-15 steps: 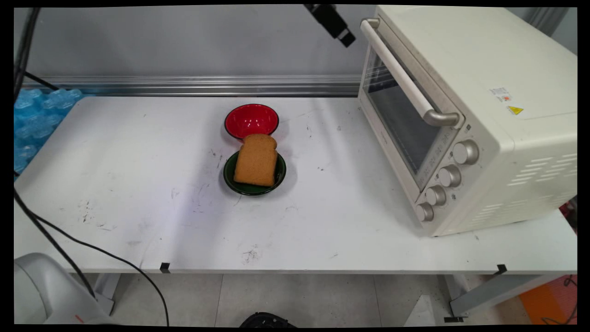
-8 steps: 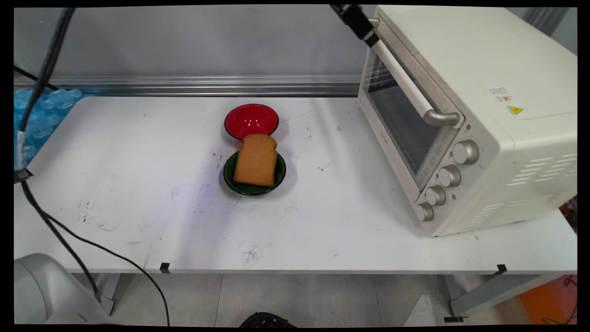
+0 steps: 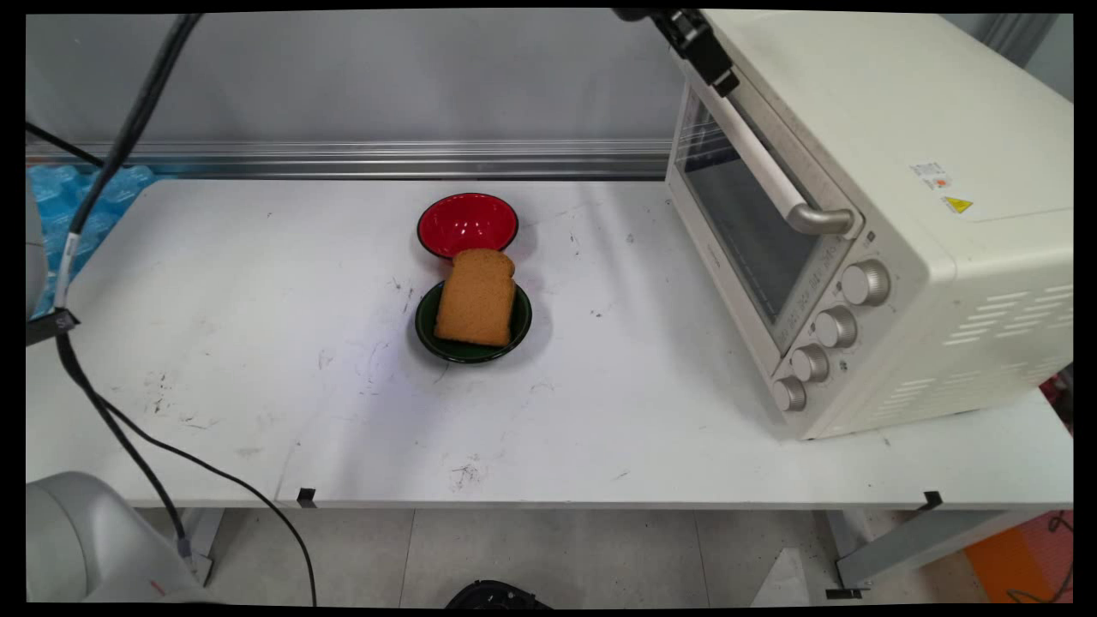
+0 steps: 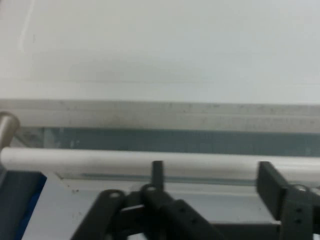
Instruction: Open the oven
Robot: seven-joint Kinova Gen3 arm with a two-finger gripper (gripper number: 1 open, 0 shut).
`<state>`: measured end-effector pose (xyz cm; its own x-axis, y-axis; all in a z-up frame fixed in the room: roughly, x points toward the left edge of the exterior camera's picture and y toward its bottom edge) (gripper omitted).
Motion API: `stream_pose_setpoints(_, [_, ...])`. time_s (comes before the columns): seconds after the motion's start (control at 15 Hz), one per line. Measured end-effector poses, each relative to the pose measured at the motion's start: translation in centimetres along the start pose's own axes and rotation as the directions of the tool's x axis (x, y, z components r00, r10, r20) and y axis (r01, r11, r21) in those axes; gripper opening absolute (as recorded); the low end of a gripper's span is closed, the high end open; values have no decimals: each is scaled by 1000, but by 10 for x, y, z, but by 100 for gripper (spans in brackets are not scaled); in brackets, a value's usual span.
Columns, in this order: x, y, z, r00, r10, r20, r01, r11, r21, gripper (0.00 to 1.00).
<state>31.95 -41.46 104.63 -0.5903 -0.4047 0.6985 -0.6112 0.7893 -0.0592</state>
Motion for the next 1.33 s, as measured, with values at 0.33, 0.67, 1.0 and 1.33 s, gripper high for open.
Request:
stream_pose_setpoints(0.33, [8, 2, 24, 1000, 5, 10, -5, 1000, 2, 0])
stream_pose_setpoints(0.67, [13, 0, 48, 1000, -1, 17, 1, 1000, 8, 0])
stream_pose_setpoints(1.0, [14, -4, 65, 1000, -11, 25, 11, 1000, 16, 0])
stream_pose_setpoints(1.33, [9, -6, 72, 999, -20, 43, 19, 1000, 15, 0])
